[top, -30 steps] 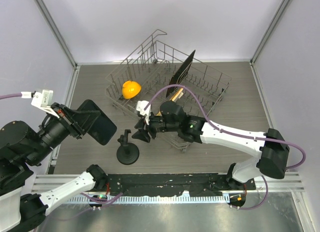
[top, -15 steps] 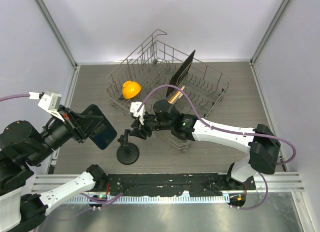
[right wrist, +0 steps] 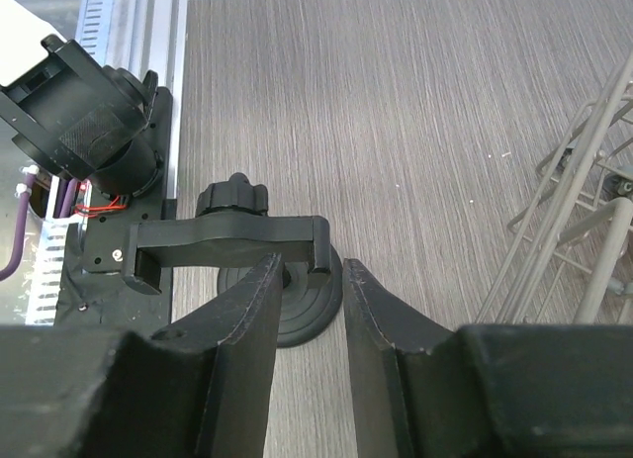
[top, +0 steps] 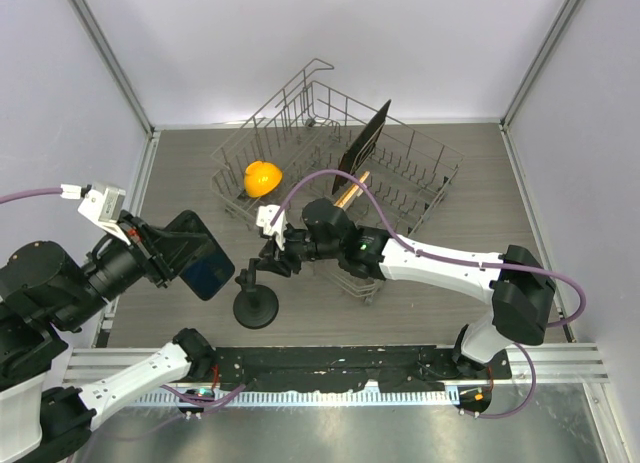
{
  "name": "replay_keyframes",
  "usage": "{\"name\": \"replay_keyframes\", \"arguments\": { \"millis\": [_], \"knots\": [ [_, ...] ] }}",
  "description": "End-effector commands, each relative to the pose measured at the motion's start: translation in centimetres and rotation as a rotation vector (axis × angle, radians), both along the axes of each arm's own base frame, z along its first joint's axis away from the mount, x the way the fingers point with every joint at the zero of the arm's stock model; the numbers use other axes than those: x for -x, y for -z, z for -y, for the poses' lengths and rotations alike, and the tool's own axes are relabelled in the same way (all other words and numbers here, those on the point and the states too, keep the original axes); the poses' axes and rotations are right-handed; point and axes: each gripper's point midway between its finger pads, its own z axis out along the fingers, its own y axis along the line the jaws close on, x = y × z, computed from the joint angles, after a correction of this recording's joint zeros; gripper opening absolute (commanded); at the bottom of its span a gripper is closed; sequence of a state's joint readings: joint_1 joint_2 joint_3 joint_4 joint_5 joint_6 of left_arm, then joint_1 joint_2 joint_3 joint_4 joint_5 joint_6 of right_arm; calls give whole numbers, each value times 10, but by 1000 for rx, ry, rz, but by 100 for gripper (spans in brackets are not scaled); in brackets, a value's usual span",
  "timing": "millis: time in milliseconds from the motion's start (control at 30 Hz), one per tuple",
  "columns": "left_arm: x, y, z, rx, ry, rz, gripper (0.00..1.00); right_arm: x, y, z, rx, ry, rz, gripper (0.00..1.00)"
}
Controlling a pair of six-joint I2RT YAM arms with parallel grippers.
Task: Place the phone on the phone stand
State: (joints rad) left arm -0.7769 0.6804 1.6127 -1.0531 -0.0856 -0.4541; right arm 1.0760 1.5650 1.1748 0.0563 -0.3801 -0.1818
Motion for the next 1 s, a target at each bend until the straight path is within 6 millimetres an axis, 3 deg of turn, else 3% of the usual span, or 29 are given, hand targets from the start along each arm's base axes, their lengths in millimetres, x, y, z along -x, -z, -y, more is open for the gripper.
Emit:
{"name": "replay_keyframes", "arguments": {
  "millis": [0,300,967],
  "knots": [
    [2,-19,2,50,18,69,0,-1,-32,-12,-97,-20,44,36],
    [2,-15,4,48,26,57,0,-4,-32,-15,-91,-6,49,18],
    [5,-16,2,45,32,64,0,-2,-27,-21,-85,-6,42,29]
  ]
}}
